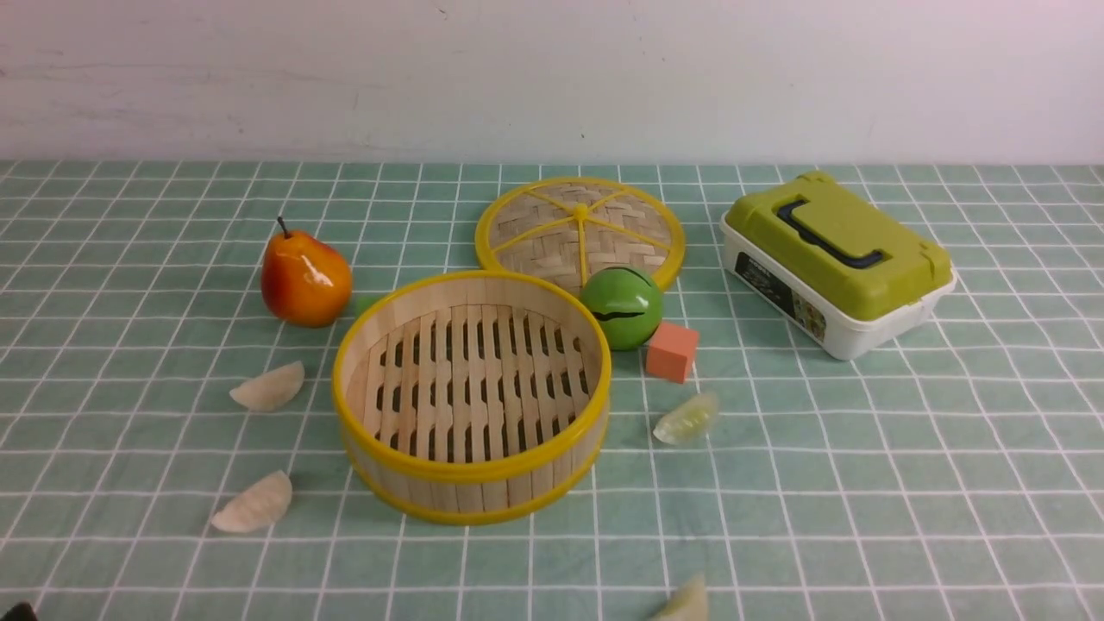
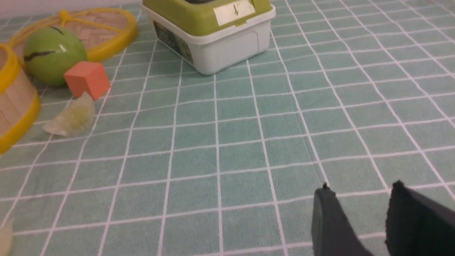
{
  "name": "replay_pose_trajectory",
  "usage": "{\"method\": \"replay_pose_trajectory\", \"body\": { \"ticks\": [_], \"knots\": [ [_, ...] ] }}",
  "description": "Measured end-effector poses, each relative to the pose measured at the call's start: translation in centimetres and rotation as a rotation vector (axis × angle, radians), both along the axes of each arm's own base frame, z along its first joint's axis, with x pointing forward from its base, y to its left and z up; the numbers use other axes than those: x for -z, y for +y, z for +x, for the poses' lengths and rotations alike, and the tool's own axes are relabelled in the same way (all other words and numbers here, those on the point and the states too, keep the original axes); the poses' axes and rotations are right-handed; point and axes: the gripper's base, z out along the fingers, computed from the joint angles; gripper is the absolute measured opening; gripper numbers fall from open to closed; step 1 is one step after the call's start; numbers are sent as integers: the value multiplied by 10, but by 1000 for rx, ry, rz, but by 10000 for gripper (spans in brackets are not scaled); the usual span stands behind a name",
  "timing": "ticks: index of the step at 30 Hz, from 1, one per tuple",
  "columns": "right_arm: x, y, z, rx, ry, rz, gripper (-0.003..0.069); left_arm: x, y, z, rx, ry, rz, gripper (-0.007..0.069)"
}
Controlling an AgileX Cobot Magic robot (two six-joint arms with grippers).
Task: Put the dumplings into the steamer on the table with the blue tablecloth.
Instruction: 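Reach for and grasp a dumpling on the table with the left gripper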
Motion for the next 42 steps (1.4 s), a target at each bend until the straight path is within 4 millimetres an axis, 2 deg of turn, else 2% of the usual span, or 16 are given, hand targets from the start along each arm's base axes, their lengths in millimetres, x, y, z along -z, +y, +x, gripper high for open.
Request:
{"method": "replay_pose_trajectory", "body": {
  "ticks": [9, 12, 15, 19, 21, 23, 24, 25, 27, 29, 31, 33, 35, 37, 39, 42],
  "knots": [
    [-38, 3, 0, -33, -423, -48, 240, -32, -2, -3, 26, -352, -14, 238],
    [-53, 5, -4, -50, -593, -53, 240, -43, -3, -7, 48, -478, -114, 238],
    [-66, 6, -11, -65, -748, -30, 240, -52, -3, -11, 99, -566, -316, 238],
    [-76, 6, -17, -75, -878, 34, 240, -67, -3, -15, 170, -565, -590, 223],
    [-83, 6, -19, -77, -896, 46, 238, -85, -3, -18, 171, -528, -615, 179],
    [-102, 5, -21, -74, -893, 42, 209, -123, -2, -21, 139, -482, -551, 91],
    [-104, 5, -21, -73, -890, 42, 204, -122, -2, -20, 132, -471, -543, 82],
    [-117, 5, -21, -68, -869, 42, 168, -144, -1, -14, 90, -415, -484, 18],
    [-138, 4, -16, -53, -775, 40, 76, -175, 1, -2, 25, -343, -413, -14],
    [-148, 3, -9, -41, -677, 31, 18, -188, 2, 14, -14, -280, -374, -14],
    [-157, 2, 6, -25, -528, 12, -16, -194, 2, 46, -66, -151, -346, -14],
    [-152, 1, 27, -12, -303, -13, -18, -180, 1, 85, -124, 43, -352, -14],
    [-141, 0, 41, -6, -134, -26, -18, -161, -1, 110, -168, 213, -357, -14],
    [-129, -1, 51, -4, 11, -38, -18, -148, -3, 124, -187, 332, -348, -14],
    [-106, 0, 61, -22, 289, -48, -17, -119, -9, 146, -182, 610, -283, -14],
    [-90, 6, 68, -107, 478, -63, -18, -98, -18, 161, -90, 835, -200, -14]
  ]
}}
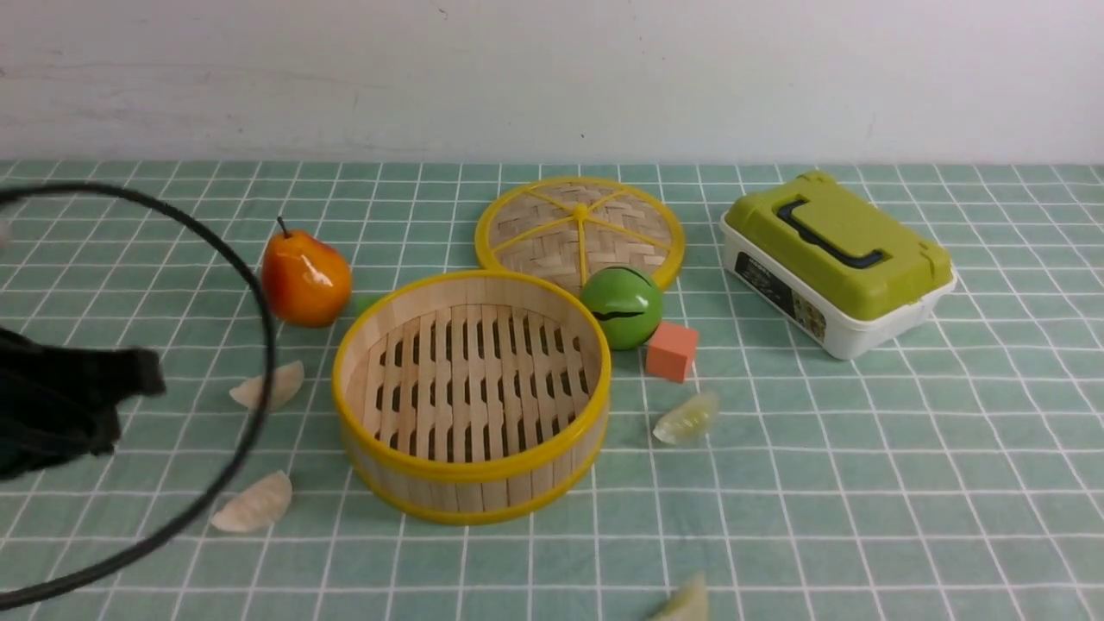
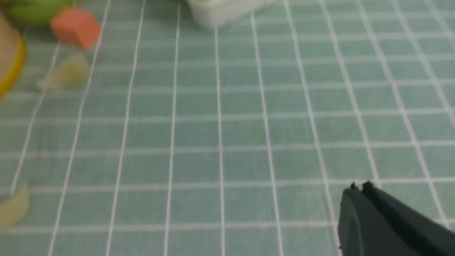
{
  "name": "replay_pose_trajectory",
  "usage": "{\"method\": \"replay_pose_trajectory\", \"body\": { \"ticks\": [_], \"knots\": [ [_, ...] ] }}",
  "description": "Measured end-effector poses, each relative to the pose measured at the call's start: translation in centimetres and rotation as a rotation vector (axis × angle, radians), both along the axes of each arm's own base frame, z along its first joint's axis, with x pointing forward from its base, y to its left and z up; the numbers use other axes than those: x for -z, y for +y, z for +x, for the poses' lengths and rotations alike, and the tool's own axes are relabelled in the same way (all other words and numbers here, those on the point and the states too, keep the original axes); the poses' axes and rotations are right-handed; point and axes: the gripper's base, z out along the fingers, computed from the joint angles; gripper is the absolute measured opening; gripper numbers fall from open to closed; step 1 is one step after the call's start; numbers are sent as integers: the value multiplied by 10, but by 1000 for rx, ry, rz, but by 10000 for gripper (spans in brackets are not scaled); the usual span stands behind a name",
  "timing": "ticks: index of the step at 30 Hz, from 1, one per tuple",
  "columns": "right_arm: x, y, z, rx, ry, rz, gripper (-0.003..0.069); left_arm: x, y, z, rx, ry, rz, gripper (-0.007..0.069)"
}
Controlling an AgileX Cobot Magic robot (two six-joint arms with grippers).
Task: Put the dumplings into the steamer on the table with the blue tablecloth.
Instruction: 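Reach for and grasp a dumpling on the table with the left gripper, then place the dumpling into the bamboo steamer basket with the left gripper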
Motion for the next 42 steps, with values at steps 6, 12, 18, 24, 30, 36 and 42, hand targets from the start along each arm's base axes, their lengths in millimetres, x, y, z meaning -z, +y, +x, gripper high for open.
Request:
{"method": "replay_pose_trajectory", "body": {
  "ticks": [6, 12, 18, 24, 30, 36, 42],
  "knots": [
    [3, 24, 8, -285, 16, 10, -18, 36, -17, 46, 252, 175, 2, 27],
    [2, 37, 10, -442, -23, -19, -15, 63, -19, 83, 428, 187, 118, 247],
    [1, 39, 11, -468, -51, -27, -15, 108, -21, 118, 634, 255, 229, 356],
    [0, 39, 12, -460, -65, -25, -9, 124, -22, 126, 673, 323, 221, 234],
    [-1, 38, 13, -456, -72, -26, -3, 99, -24, 131, 536, 364, 132, 236],
    [-2, 38, 14, -445, -90, -30, -1, 3, -47, 148, 433, 91, -3, 236],
    [-3, 37, 15, -436, -103, -30, 3, -3, -108, 174, 477, -122, -19, 236]
  ]
}}
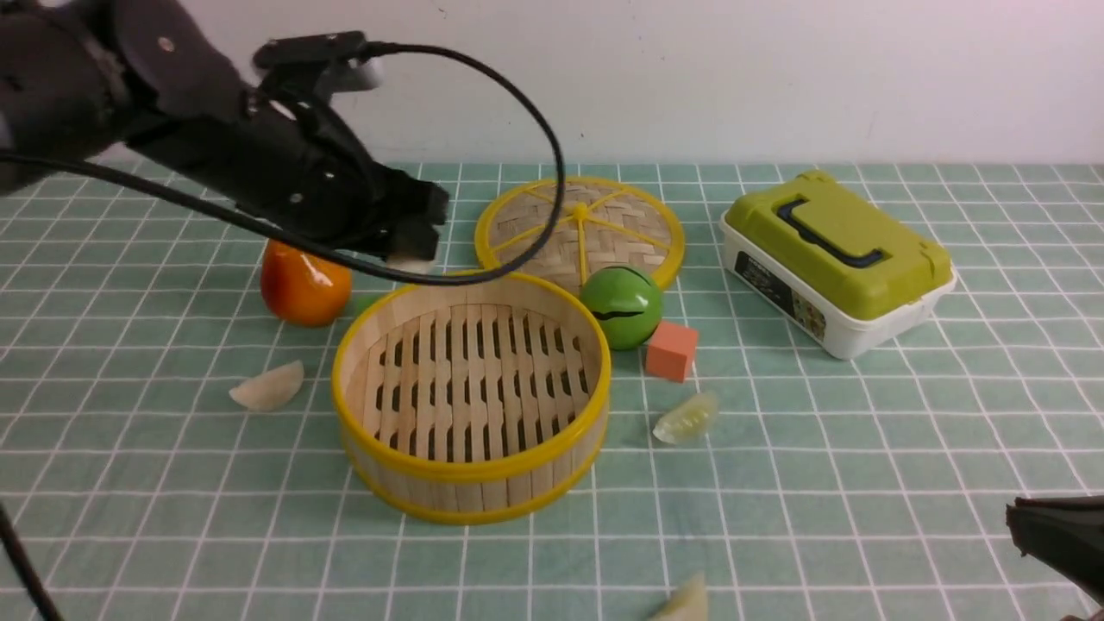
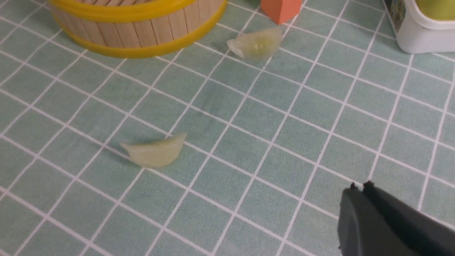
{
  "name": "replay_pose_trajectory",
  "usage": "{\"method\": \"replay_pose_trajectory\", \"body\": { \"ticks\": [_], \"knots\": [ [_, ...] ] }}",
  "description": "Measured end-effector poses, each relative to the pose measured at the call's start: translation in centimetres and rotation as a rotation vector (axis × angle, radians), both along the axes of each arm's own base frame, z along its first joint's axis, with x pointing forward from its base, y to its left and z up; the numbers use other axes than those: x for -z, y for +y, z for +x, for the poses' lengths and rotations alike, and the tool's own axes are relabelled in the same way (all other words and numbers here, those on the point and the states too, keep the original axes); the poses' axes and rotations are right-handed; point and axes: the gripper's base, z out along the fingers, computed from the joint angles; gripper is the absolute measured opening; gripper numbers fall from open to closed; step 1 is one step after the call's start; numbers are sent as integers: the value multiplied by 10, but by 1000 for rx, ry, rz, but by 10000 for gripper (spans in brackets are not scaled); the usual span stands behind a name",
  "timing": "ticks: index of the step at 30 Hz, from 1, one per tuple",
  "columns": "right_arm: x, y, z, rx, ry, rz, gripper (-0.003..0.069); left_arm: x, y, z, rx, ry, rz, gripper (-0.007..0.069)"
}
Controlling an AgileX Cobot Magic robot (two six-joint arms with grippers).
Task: Put the dumplings into the steamer on the table with the blue tablecloth.
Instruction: 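Place the dumpling into the bamboo steamer basket with the left gripper, then reach for and grasp a dumpling on the table with the left gripper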
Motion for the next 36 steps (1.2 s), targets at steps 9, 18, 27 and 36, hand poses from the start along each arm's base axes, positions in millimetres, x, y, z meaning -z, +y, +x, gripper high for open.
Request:
{"method": "replay_pose_trajectory", "body": {
  "ticks": [9, 18, 27, 36],
  "knots": [
    [1, 0, -1, -6, 10, 0, 6, 98, -17, 30, 46, 89, 205, 248],
    [7, 0, -1, 5, 19, 7, 10, 35, -1, 19, 2, -65, 250, 500],
    [8, 1, -1, 19, 22, 45, 12, 52, 79, 25, -94, 123, 444, 437],
    [8, 1, -1, 24, 21, 58, 20, 107, 83, 39, 47, 196, 533, 375]
  ]
}}
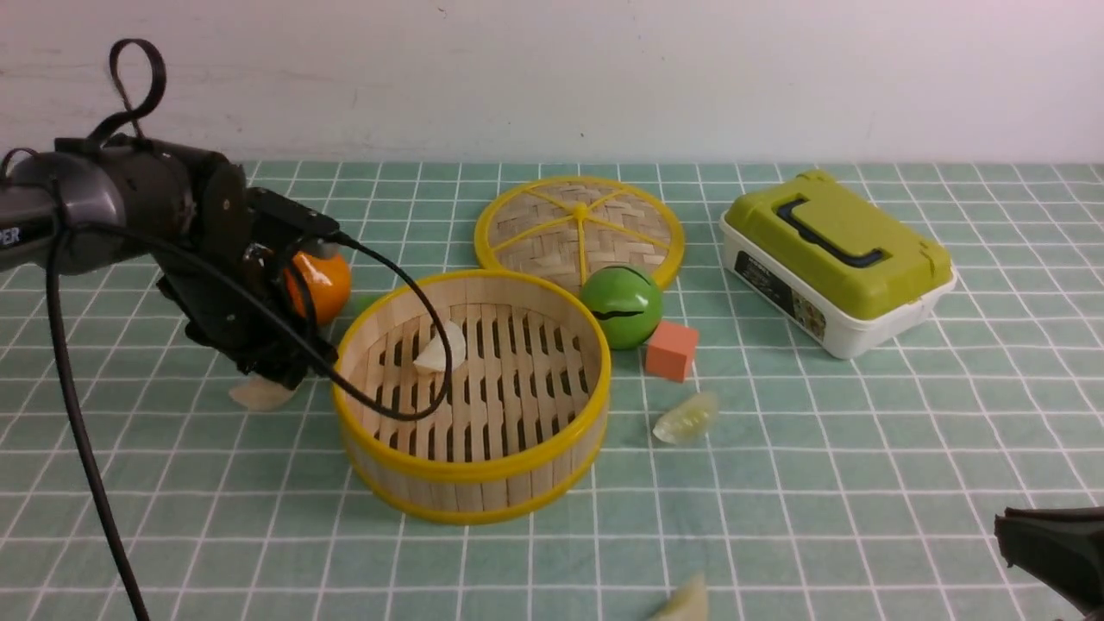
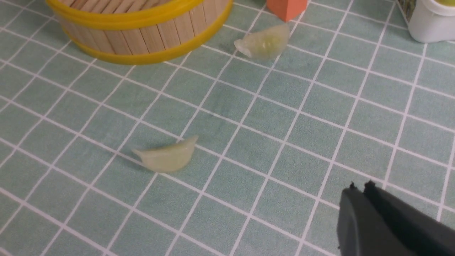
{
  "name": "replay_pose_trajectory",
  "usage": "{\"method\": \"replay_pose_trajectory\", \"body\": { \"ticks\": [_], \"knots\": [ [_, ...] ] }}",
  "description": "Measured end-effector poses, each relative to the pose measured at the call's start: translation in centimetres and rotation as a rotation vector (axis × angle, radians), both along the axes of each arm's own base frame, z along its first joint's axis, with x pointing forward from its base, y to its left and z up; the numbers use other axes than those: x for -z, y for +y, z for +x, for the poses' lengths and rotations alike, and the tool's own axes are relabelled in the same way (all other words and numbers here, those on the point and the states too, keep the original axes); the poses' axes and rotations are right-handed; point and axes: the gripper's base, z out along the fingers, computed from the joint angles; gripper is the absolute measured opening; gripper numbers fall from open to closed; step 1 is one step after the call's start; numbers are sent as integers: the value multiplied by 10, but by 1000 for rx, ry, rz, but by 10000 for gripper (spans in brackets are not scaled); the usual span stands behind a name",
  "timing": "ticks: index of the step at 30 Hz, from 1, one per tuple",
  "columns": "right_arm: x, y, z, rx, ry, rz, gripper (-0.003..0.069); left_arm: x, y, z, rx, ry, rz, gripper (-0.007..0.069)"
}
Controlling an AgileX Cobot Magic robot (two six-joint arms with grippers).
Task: Put the dumplings into the steamer on the table with the blue tablecloth.
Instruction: 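Reach for and grasp a dumpling on the table with the left gripper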
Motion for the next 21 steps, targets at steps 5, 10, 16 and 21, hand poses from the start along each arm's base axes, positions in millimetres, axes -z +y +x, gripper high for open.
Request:
{"method": "replay_pose_trajectory", "body": {
  "ticks": [5, 10, 16, 21],
  "knots": [
    [0, 0, 0, 0, 0, 0, 21, 15, 1, 2, 4, 31, 24, 213],
    [0, 0, 0, 0, 0, 0, 26, 11, 2, 0, -72, 44, 1, 206],
    [0, 0, 0, 1, 0, 3, 32, -49, 0, -12, -167, -58, -102, 206],
    [0, 0, 1, 6, -6, 3, 38, -119, -43, -28, -226, -211, -437, 206]
  ]
}}
